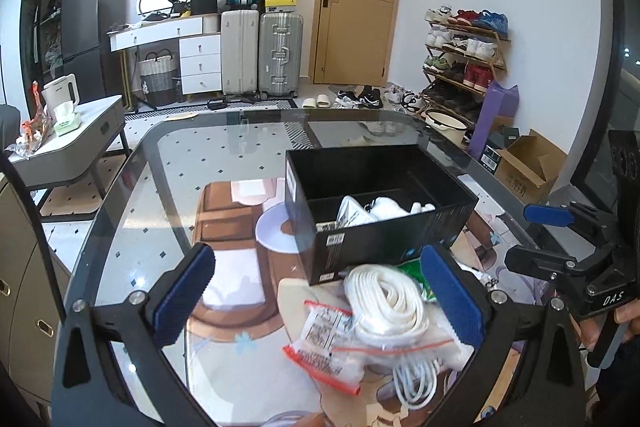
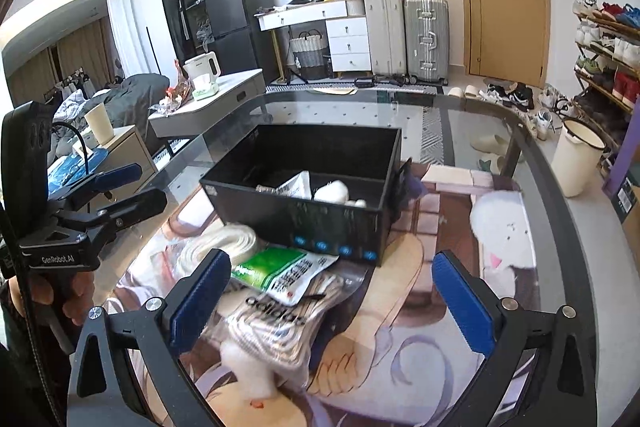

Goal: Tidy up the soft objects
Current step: 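Pull both grippers back from the black box toward the remaining items, then grasp the adidas lace bag with the right gripper while the left grasps a red-edged packet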

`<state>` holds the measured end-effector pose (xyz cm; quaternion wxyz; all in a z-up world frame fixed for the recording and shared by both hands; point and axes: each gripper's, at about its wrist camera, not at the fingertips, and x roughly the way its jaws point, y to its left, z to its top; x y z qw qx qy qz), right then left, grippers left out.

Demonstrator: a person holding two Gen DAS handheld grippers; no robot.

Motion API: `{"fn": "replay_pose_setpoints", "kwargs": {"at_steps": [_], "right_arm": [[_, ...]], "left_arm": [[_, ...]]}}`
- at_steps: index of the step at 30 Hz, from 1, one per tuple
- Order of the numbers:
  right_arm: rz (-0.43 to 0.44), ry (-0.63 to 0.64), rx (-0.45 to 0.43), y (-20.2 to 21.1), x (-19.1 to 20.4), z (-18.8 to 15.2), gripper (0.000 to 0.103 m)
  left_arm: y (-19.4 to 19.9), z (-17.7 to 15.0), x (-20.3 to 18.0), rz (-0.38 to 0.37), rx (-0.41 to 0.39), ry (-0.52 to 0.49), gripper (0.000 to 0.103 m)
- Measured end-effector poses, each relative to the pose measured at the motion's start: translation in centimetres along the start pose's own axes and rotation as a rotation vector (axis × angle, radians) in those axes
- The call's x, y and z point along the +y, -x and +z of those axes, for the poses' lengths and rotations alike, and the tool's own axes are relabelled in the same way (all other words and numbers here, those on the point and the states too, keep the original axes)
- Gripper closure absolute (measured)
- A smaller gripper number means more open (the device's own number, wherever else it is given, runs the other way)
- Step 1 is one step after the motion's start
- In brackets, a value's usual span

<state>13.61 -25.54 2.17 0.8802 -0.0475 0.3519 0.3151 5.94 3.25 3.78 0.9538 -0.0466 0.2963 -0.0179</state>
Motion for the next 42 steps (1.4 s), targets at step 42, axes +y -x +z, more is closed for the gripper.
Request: {"fn": "replay_pose_setpoints", "kwargs": {"at_steps": [42], "right_arm": [[-0.057, -0.024, 0.142, -3.2, -0.1, -3.0, 0.001]], "left_arm": [[-0.4, -4.9, 0.7, 0.072, 0.097, -0.049, 0.0]]}}
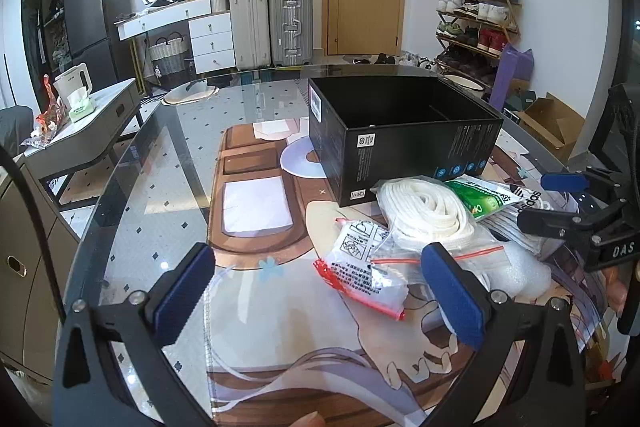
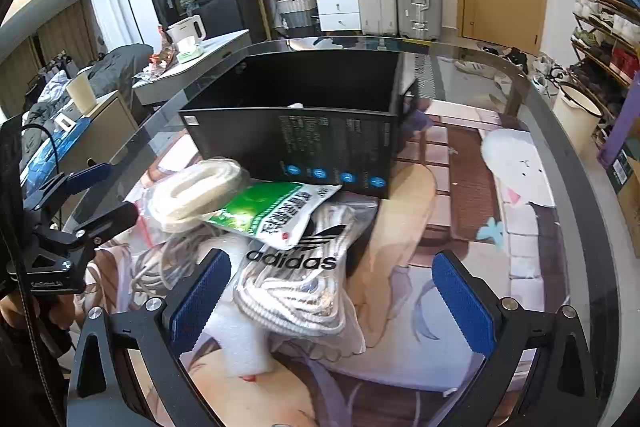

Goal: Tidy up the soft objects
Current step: 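Grasp the adidas lace bag with the right gripper while the left grasps a red-edged packet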

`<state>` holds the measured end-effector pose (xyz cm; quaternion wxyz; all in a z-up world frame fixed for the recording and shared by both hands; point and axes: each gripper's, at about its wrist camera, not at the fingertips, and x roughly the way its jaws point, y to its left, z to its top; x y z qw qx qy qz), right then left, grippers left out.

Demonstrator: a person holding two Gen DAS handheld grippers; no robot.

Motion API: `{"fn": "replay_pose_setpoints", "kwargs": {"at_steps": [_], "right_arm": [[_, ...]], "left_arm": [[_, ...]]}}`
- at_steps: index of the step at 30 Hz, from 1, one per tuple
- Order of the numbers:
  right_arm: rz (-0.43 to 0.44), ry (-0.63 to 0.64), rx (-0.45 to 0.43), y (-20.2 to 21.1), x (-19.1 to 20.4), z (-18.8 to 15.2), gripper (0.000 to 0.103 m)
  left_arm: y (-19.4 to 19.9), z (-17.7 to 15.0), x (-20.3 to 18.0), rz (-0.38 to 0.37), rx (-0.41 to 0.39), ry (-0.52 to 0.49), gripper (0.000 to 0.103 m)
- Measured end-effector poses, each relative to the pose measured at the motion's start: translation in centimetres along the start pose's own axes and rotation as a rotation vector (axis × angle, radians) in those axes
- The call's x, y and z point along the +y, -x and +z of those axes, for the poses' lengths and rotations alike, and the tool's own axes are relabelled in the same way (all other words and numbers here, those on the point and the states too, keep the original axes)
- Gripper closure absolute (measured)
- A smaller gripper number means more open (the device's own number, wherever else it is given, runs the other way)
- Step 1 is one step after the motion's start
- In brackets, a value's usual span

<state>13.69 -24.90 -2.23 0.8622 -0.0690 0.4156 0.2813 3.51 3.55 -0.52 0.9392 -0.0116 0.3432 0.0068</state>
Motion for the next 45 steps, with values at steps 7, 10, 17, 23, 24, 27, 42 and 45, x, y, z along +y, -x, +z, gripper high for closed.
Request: {"fn": "replay_pose_setpoints", "kwargs": {"at_steps": [7, 10, 17, 23, 24, 27, 42, 45], "right_arm": [[-0.011, -0.002, 0.034, -0.5, -1.1, -0.3, 0.001], [0.002, 0.007, 0.042, -0.6, -1.0, -0.6, 0.001], [0.013, 0.034, 0.063, -1.0, -0.4, -1.1, 0.001], [0.009, 0.035, 0.068, -1.0, -0.8, -0.9, 0.001], [0.007, 0.036, 0.068, -1.0, -0.9, -1.0, 0.001], [-0.002, 0.042, 0.074, -1.0, -1.2, -1.1, 0.001], [-0.015, 0.096, 0.093, -1.7, -0.8, -1.5, 0.001], [-0.02, 0.108, 0.089, -1.9, -0.7, -1.4, 0.001]], "left_arm": [[-0.1, -0.2, -0.1, -0.021, 0.02, -0.019, 0.0], [-0.2, -0.3, -0.3, -0.033, 0.028, -0.03, 0.0], [-0.6, -0.5, -0.5, -0.038, 0.047, -0.036, 0.0], [-0.4, -0.4, -0.6, -0.078, 0.06, -0.056, 0.0], [-0.4, -0.5, -0.6, -0.081, 0.062, -0.061, 0.0], [-0.5, -0.7, -0.8, -0.088, 0.076, -0.078, 0.0], [-1.9, -0.8, -1.2, -0.045, 0.126, -0.121, 0.0], [-2.3, -0.5, -1.5, -0.032, 0.134, -0.131, 0.0]]}}
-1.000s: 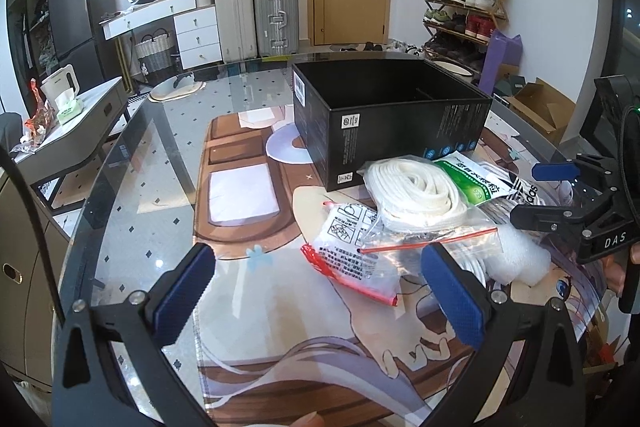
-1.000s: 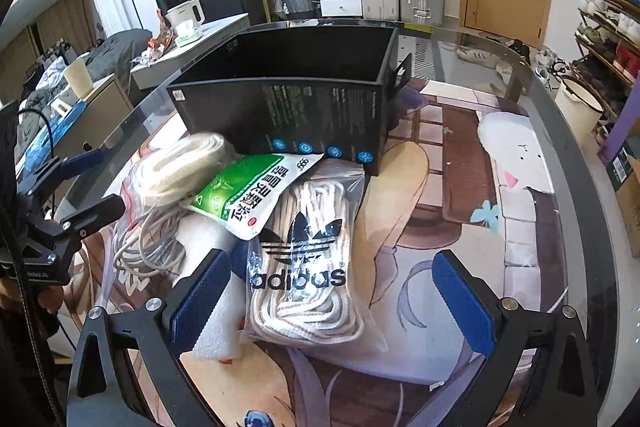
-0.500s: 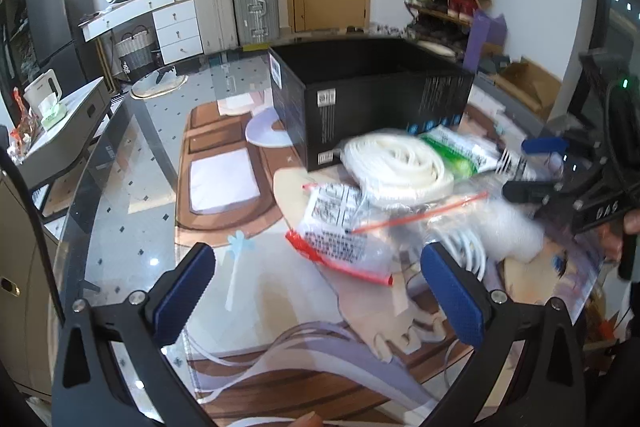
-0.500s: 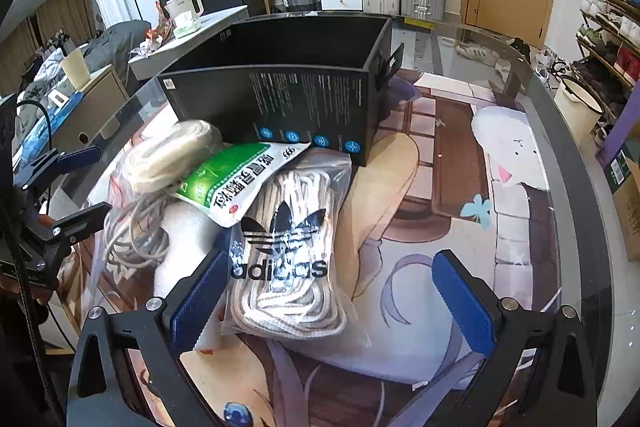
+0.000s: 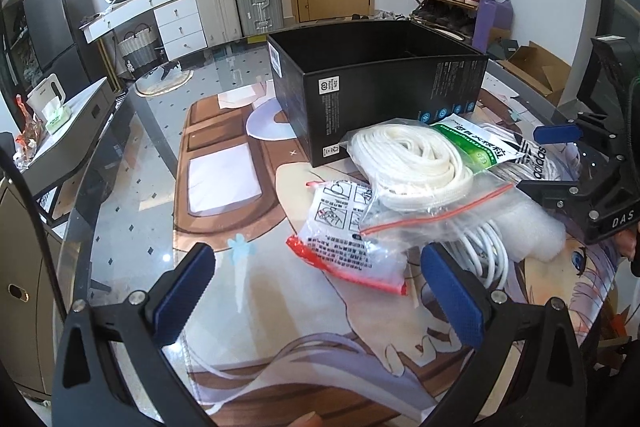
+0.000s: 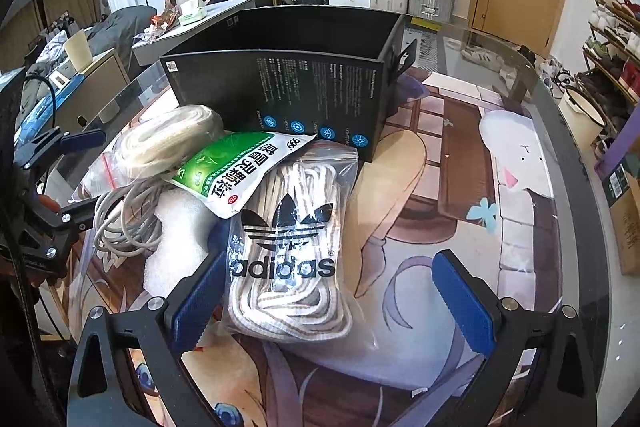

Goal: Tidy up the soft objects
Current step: 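Grasp the adidas lace bag with the right gripper while the left grasps a red-edged packet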

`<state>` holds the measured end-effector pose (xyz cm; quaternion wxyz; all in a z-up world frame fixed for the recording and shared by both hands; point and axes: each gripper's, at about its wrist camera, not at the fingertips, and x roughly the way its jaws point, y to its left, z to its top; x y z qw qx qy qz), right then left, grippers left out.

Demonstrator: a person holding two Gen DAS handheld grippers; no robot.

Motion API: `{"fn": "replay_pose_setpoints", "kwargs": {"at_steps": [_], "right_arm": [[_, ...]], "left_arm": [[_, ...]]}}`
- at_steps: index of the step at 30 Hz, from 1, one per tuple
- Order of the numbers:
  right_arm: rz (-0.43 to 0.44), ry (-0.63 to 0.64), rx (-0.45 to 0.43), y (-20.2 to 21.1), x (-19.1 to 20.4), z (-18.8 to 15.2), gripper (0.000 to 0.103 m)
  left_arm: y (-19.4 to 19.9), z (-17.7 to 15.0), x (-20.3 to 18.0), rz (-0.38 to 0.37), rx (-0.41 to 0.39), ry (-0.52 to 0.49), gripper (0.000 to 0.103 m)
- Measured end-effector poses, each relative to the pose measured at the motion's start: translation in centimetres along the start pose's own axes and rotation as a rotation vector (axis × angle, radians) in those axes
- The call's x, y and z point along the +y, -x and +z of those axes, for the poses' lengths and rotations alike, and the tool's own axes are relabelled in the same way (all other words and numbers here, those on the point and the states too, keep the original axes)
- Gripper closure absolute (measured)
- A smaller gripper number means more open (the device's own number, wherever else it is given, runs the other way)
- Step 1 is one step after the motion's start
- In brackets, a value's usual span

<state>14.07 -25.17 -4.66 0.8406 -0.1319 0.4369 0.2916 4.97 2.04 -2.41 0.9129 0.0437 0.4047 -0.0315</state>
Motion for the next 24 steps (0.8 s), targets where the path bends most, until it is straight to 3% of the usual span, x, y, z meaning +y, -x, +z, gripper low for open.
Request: {"fn": "replay_pose_setpoints", "kwargs": {"at_steps": [6, 14, 20, 22, 24], "right_arm": [[0.002, 0.014, -0.005, -0.4, 0.1, 0.3, 0.002], [0.018, 0.018, -0.002, -0.8, 0.0, 0.5, 0.014], [0.014, 0.036, -0.007, -0.9, 0.3, 0.5, 0.02], [0.015, 0.037, -0.01, -0.9, 0.2, 0.4, 0.022], [0.016, 0.036, -0.012, -0.8, 0.2, 0.4, 0.026]], "left_arm": [[-0.5, 0.7, -0.3, 0.012, 0.003, -0.013, 0.0], [-1.3, 1.5, 0.0, 0.01, 0.006, 0.001, 0.002], [-1.7, 1.3, -0.1, -0.031, 0.018, -0.004, 0.025], [-1.7, 1.2, -0.4, -0.047, 0.022, -0.015, 0.043], [-1.7, 1.1, -0.6, -0.056, 0.028, -0.017, 0.048]]}}
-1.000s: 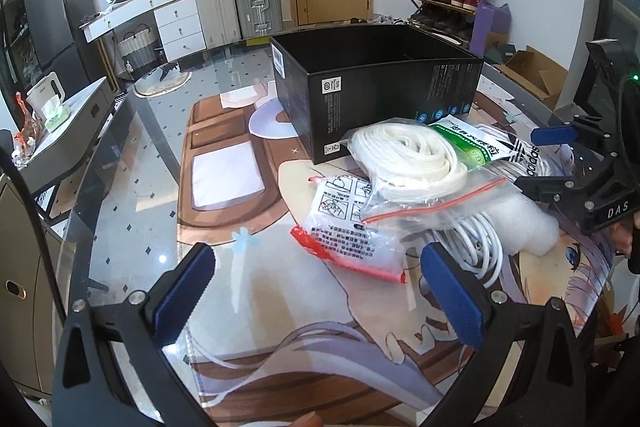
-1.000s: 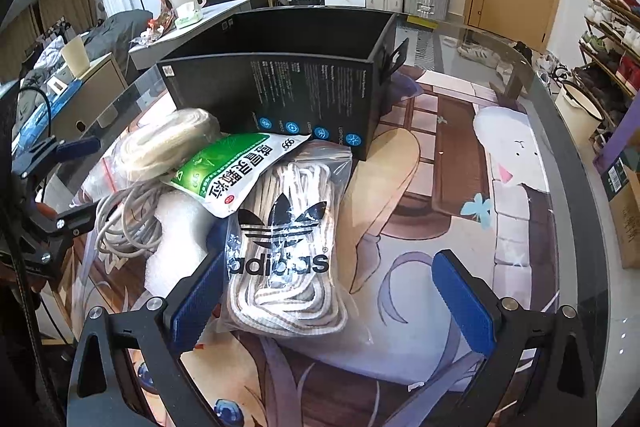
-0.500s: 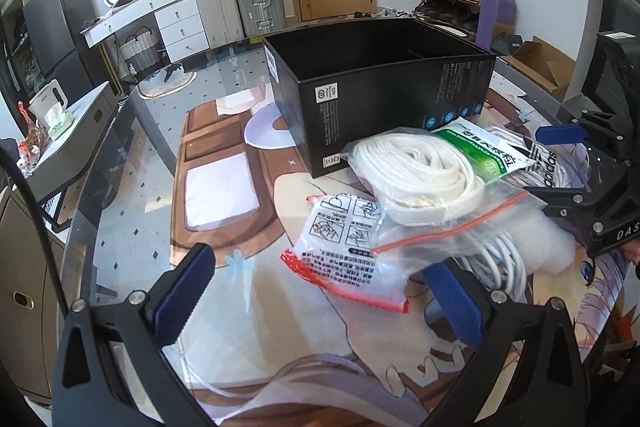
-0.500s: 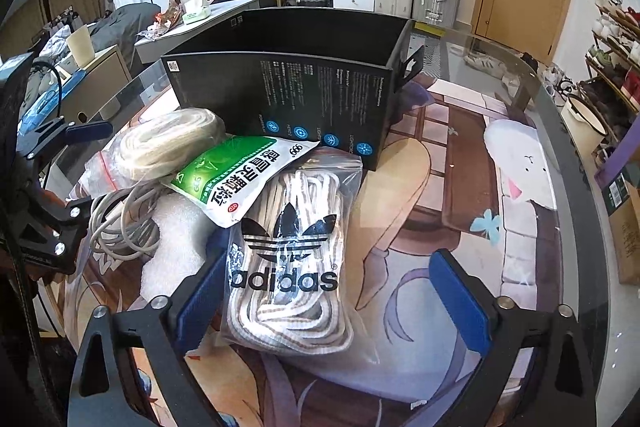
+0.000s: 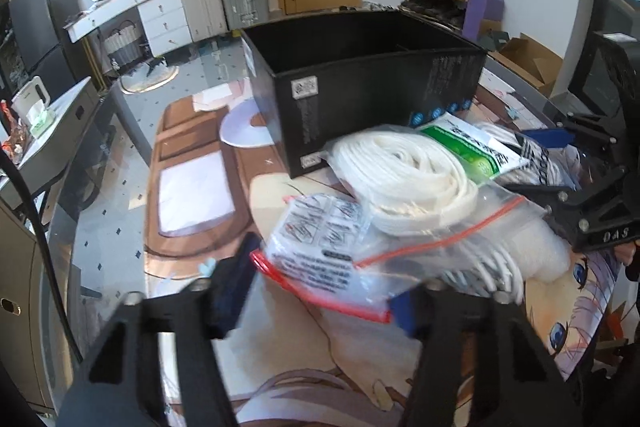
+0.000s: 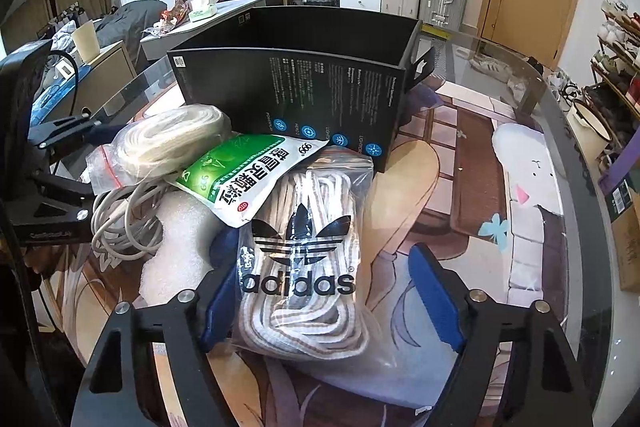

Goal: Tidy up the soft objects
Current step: 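Grasp the adidas lace bag with the right gripper while the left grasps a red-edged packet, then carry the adidas bag with the right gripper while the left carries the packet over the black box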

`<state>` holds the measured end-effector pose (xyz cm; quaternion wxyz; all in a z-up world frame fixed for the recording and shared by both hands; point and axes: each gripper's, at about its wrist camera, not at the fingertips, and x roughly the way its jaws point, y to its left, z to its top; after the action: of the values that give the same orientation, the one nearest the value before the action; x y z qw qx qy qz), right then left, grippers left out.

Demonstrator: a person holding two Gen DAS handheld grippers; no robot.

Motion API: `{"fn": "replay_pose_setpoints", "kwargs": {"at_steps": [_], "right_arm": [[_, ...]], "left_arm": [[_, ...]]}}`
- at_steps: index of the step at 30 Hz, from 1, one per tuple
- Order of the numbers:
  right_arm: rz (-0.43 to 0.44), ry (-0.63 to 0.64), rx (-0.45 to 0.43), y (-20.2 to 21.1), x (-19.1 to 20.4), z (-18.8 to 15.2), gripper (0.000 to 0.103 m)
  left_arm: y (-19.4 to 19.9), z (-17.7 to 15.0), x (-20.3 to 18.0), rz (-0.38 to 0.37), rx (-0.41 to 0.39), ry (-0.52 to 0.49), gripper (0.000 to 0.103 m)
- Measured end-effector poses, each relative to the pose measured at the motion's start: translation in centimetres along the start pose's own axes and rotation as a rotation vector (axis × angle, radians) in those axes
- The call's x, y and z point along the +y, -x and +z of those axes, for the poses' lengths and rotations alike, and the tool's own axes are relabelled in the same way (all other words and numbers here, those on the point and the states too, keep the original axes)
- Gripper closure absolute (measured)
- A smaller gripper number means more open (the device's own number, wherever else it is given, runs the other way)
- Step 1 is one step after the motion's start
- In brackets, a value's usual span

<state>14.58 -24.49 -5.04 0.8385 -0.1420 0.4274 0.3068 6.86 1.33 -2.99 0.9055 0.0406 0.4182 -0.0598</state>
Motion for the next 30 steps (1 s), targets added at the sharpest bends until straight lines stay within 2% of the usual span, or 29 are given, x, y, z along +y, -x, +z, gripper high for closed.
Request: {"fn": "replay_pose_setpoints", "kwargs": {"at_steps": [10, 15, 30], "right_arm": [[0.014, 0.019, -0.012, 0.6, 0.3, -0.2, 0.053], [0.002, 0.025, -0.024, 1.0, 0.3, -0.5, 0.057], [-0.022, 0.006, -0.083, 3.4, 0.0, -0.4, 0.057]], "left_arm": [[1.1, -0.8, 0.5, 0.005, -0.008, 0.027, 0.054], [1.8, -1.3, 1.1, 0.01, -0.022, 0.058, 0.054], [4.9, -0.5, 1.4, 0.004, -0.123, 0.078, 0.054]]}}
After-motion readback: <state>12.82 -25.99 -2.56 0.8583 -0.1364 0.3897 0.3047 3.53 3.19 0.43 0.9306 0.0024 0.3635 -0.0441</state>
